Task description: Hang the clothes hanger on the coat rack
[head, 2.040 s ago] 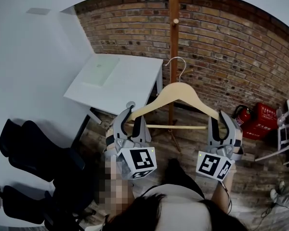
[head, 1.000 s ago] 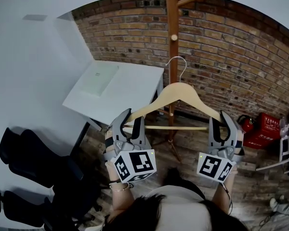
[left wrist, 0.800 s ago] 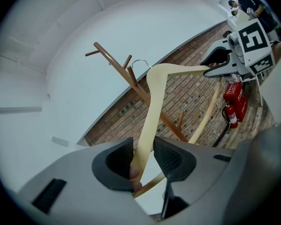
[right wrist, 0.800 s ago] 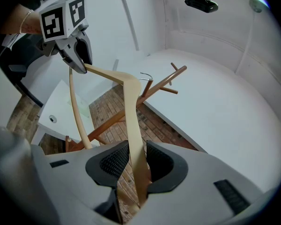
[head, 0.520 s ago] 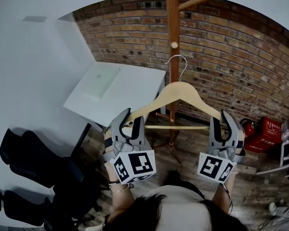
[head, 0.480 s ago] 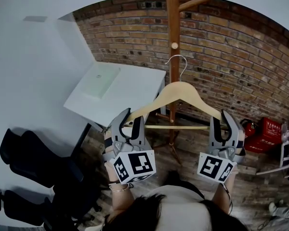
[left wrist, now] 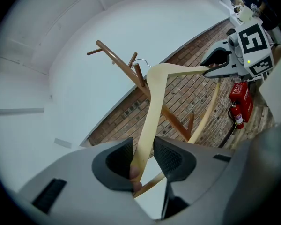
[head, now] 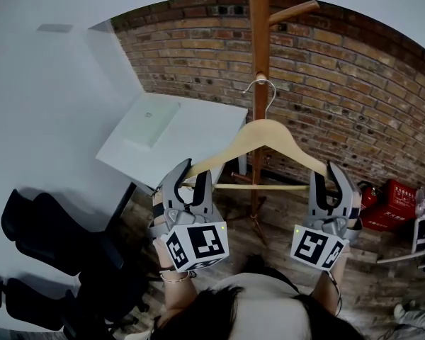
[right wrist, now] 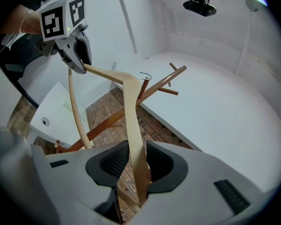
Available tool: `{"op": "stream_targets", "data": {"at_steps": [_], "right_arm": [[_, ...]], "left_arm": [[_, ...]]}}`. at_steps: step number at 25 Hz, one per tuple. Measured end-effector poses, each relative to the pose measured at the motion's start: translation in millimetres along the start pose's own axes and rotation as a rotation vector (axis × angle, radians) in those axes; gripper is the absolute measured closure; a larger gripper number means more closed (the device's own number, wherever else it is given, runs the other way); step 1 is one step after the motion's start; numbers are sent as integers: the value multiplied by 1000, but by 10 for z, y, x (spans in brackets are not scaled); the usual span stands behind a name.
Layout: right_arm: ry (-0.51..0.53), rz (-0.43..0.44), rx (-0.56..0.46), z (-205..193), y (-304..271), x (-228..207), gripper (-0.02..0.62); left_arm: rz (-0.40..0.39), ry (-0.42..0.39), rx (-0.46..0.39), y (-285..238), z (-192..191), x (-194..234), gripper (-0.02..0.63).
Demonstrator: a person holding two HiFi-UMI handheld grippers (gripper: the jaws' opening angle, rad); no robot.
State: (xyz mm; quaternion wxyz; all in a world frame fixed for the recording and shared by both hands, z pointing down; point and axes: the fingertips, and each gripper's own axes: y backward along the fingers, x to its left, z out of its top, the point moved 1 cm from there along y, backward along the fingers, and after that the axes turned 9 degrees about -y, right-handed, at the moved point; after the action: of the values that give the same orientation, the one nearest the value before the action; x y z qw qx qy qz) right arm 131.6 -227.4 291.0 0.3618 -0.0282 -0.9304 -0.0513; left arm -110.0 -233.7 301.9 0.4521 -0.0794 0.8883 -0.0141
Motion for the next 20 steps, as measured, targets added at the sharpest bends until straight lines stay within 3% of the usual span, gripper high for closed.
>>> {"op": "stream_targets", "data": {"at_steps": [20], "right_arm": [[-6,13,2,-74,-408,8,463]], "left_arm": [[-8,3,26,-372,-45,13,466]]}}
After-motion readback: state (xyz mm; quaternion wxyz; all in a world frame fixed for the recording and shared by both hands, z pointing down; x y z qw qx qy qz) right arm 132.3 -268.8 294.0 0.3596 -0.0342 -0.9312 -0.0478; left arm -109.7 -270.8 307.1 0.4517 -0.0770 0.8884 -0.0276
